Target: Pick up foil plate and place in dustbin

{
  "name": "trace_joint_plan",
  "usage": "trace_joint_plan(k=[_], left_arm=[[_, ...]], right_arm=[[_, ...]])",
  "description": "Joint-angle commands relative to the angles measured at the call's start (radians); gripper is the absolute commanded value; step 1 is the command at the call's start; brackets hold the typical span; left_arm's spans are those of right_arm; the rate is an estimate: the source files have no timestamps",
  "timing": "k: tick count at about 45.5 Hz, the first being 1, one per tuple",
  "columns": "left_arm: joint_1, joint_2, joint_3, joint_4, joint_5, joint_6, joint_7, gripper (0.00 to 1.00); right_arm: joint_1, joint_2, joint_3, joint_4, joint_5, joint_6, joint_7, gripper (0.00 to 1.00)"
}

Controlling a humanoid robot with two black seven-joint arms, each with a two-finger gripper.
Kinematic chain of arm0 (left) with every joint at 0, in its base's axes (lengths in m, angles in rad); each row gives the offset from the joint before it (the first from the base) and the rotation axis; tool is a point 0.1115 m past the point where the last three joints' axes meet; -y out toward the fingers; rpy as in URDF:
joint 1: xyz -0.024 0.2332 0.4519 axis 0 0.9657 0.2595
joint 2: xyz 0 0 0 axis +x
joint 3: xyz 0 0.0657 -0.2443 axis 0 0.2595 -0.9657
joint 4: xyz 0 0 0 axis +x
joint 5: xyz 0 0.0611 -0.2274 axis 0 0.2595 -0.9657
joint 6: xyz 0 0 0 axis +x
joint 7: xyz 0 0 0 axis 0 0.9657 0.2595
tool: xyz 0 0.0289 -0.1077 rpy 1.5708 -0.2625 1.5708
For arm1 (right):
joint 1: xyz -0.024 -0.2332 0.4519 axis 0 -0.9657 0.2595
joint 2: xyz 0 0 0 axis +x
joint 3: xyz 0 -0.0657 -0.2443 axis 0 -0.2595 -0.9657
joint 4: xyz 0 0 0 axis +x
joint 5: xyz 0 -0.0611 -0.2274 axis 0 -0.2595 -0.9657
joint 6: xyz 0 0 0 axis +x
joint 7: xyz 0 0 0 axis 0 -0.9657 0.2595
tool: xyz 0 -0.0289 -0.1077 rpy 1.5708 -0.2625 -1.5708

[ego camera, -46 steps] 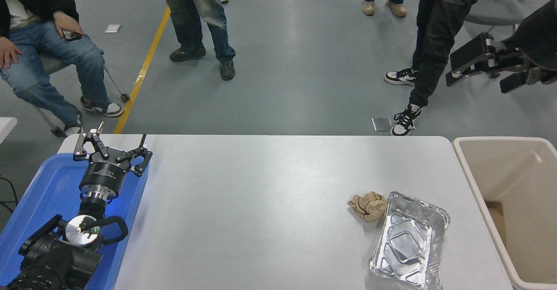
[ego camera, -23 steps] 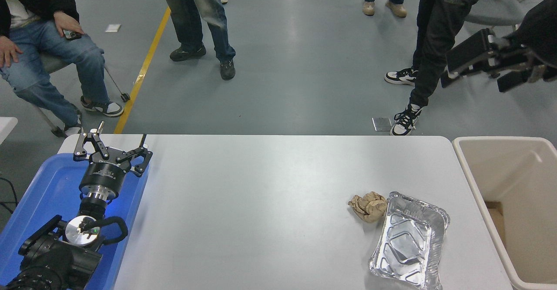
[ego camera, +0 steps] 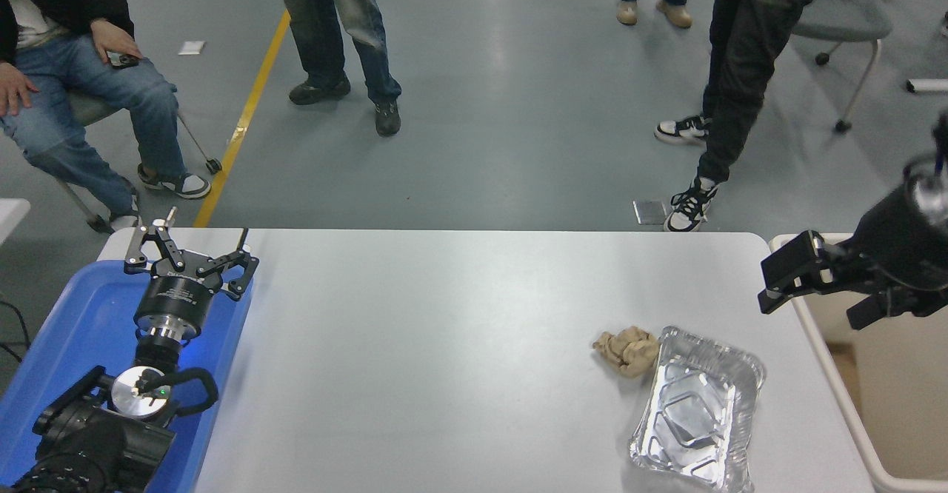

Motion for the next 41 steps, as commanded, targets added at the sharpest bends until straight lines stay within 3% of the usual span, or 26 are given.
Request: trace_joint_plan(k=[1,12,32,34,38,41], left_arm=[[0.0,0.0,0.001,0.0,0.0,0.0,0.001,0.99],[-0.001,0.0,0.001,0.0,0.0,0.0,0.001,0.99],[-0.001,0.0,0.001,0.0,0.002,0.0,0.001,0.99],[-0.001,0.0,0.002,0.0,0.002,0.0,0.001,0.99],[-0.001,0.0,0.002,0.0,0.0,0.0,0.001,0.99],[-0.001,0.0,0.002,0.0,0.0,0.0,0.001,0.99]], right_arm=[[-0.402,-0.029,0.177,-0.123,-0.047,-0.176,0.0,1.0],[-0.699,-0.015,0.367,-0.287,-0.15,-0.269,-0.003,1.0],[-0.92,0.071,0.493,-0.439,-0.187,-0.344,-0.003,1.0],[-0.929,0.08,0.493,-0.453,-0.187,-0.352,-0.002,0.92],[-0.938,0.087,0.493,-0.465,-0.193,-0.367,-0.002,0.54],[-0.94,0.095,0.493,-0.47,-0.211,-0.371,-0.002,0.36]])
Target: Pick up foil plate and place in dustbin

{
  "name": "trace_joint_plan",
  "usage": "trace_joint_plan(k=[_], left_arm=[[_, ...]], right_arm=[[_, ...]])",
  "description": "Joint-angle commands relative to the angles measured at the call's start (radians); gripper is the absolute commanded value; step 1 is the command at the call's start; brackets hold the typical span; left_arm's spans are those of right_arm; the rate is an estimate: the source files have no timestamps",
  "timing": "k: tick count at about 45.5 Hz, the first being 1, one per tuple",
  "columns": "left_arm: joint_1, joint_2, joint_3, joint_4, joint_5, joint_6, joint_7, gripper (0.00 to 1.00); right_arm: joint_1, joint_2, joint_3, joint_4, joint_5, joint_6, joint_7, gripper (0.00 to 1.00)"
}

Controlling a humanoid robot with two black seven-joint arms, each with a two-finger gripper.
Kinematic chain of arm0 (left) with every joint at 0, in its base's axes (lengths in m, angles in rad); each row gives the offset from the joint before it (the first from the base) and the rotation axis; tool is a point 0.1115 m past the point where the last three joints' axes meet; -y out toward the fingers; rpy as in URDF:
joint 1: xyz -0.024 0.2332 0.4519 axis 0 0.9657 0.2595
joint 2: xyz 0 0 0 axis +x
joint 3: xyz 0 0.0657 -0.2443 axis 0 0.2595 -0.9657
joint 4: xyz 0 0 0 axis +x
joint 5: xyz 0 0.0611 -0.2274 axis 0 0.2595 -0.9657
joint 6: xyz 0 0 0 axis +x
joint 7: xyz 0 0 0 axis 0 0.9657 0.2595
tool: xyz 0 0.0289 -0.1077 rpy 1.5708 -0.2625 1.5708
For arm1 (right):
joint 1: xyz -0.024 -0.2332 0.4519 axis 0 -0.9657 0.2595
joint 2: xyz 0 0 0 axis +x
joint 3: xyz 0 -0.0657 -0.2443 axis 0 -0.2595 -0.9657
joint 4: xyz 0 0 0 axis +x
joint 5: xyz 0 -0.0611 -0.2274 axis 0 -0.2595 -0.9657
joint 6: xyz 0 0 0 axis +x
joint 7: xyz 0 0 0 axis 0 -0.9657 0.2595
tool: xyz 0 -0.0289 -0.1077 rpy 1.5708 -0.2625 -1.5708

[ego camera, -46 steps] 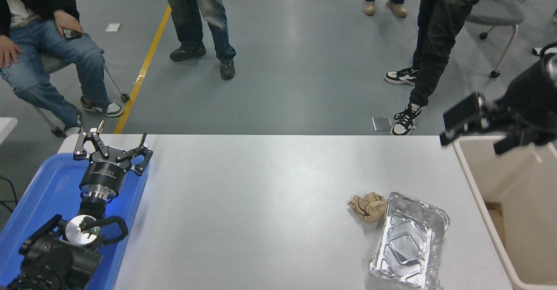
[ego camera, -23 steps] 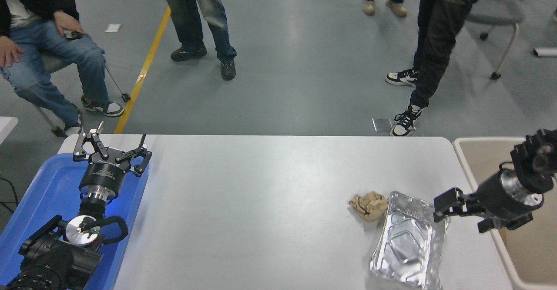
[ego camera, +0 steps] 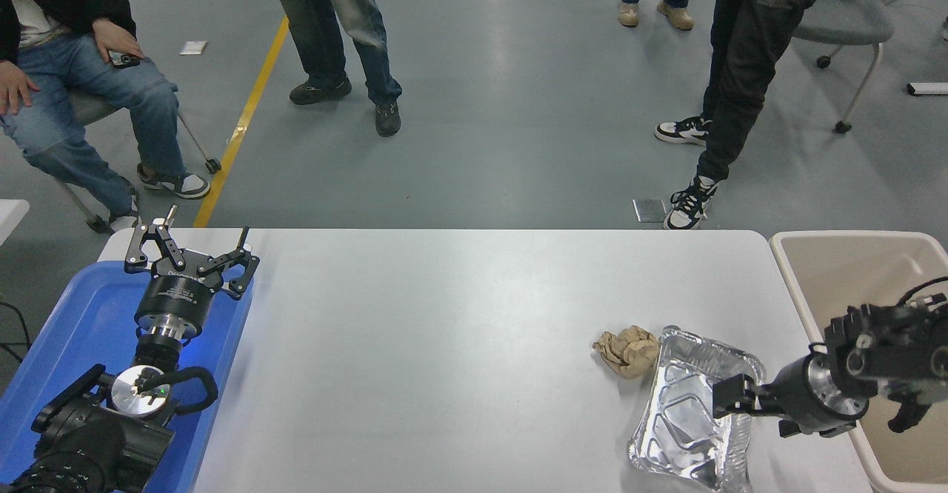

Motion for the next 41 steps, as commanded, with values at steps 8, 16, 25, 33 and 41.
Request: trace_joint_plan(k=[8,16,25,33,41], left_arm=[[0.0,0.0,0.0,0.0,0.0,0.0,0.0,0.99],[0.0,0.0,0.0,0.0,0.0,0.0,0.0,0.99],[0.0,0.0,0.0,0.0,0.0,0.0,0.0,0.99],[0.0,0.0,0.0,0.0,0.0,0.0,0.0,0.99],[0.0,0.0,0.0,0.0,0.0,0.0,0.0,0.99]], right_arm=[[-0.068,0.034,0.023,-0.054,-0.042,-0.034,0.003,0.21],[-0.07,0.038,0.032,-0.055,-0.04,-0.034,0.003,0.05],[-0.07,0.044,0.034,-0.055,-0.042,-0.032,0.003,0.0],[-0.057,0.045,0.034,-0.054,-0.037,-0.026,0.006,0.0],[0.027,-0.041,0.002,-0.02,-0.037,-0.017,0.013,0.0]])
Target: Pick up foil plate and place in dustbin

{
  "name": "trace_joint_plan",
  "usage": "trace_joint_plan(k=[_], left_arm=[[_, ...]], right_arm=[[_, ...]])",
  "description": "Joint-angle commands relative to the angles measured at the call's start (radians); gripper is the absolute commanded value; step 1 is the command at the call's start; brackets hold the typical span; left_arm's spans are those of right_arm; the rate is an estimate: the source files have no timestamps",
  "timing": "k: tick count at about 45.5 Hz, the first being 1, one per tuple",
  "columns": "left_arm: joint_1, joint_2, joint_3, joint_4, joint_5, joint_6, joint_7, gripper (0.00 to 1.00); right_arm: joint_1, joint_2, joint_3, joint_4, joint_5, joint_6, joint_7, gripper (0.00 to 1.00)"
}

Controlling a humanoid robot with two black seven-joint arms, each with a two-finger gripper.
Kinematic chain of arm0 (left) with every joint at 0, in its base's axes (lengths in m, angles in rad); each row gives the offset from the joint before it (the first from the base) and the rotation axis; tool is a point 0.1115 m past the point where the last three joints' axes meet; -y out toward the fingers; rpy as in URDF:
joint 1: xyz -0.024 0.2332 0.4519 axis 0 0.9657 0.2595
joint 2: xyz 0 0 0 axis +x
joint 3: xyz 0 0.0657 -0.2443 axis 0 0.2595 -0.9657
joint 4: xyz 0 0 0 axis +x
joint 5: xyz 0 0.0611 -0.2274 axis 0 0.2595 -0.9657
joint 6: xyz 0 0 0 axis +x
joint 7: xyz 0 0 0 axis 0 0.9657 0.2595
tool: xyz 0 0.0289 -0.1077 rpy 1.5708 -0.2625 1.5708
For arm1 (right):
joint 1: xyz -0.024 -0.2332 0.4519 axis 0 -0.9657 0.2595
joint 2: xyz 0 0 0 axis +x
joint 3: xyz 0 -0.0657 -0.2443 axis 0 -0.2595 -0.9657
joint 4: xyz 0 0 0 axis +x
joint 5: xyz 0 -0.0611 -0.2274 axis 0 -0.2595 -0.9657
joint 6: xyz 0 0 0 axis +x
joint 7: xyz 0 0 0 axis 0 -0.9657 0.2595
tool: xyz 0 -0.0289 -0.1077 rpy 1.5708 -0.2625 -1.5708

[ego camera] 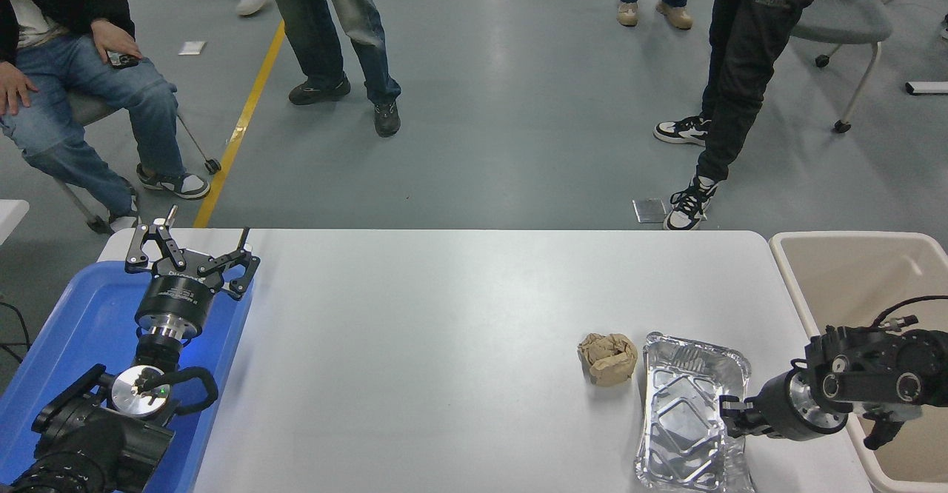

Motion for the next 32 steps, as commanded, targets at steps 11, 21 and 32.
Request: trace_joint_plan(k=[11,21,32], left_arm=[[0.0,0.0,0.002,-0.001,0.0,0.0,0.002,0.99],[0.0,0.0,0.002,-0.001,0.0,0.0,0.002,0.99],[0.0,0.0,0.002,-0.001,0.0,0.0,0.002,0.99]], right_arm=[[0.505,-0.24,-0.291,0.227,0.001,0.121,0.016,0.0],[1.072,-0.252,-0.569,0.35,0.005,0.351,0.036,0.0],[1.45,-0.178,-0.646,0.351,0.015,0.542,0.092,0.0]])
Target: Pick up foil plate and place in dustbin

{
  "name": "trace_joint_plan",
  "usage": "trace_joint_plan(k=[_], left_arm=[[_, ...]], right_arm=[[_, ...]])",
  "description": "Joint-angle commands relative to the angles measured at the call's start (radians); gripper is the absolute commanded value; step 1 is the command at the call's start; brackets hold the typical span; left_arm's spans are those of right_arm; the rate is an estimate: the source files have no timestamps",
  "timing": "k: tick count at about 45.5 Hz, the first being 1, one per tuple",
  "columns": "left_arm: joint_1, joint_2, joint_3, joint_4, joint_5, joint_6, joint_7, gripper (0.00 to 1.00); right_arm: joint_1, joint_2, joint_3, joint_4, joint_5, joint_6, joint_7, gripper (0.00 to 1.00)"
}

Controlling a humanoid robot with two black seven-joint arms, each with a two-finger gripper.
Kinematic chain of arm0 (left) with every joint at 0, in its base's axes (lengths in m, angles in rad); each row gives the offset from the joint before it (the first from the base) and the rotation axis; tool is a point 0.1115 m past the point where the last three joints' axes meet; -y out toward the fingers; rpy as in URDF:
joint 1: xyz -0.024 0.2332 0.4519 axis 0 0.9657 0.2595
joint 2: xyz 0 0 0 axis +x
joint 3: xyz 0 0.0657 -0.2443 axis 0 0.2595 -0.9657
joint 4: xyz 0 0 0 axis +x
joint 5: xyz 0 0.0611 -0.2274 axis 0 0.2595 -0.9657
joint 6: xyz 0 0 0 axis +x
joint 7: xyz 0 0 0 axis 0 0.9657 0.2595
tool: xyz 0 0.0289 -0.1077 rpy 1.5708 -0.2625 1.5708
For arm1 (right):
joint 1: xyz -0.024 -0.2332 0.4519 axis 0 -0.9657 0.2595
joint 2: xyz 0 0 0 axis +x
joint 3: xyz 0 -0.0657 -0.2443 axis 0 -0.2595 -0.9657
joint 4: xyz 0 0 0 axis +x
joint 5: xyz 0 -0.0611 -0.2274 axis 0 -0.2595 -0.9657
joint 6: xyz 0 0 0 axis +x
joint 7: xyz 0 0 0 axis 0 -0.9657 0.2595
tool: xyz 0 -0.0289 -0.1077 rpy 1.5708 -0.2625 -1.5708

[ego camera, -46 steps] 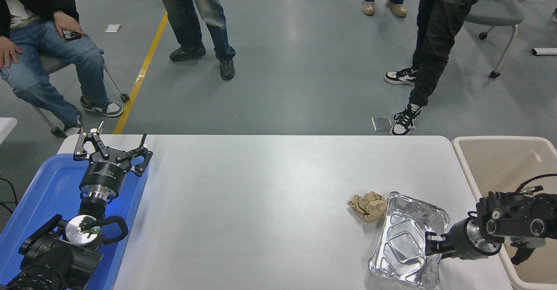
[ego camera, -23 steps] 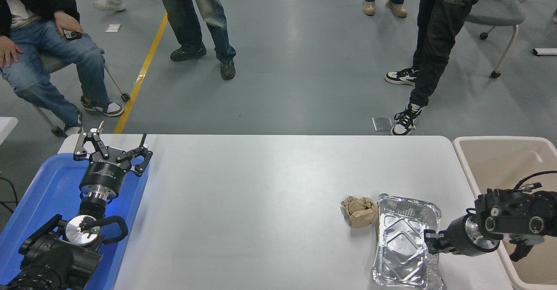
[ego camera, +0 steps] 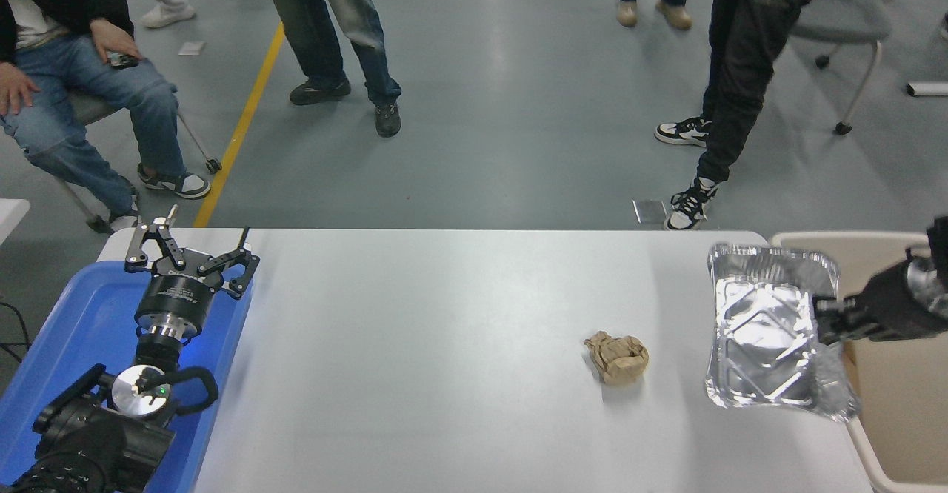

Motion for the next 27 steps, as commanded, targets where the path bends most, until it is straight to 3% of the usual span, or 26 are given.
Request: trace_joint_plan(k=[1,27], left_arm=[[0.0,0.0,0.0,0.0,0.0,0.0,0.0,0.99],[0.0,0.0,0.0,0.0,0.0,0.0,-0.002,0.99]], right_arm=[[0.412,0.037,-0.121,0.04,0.008,0.163,0.042,0.0],[0.432,0.031,-0.138,-0.035,-0.011,0.163,0.04,0.0]])
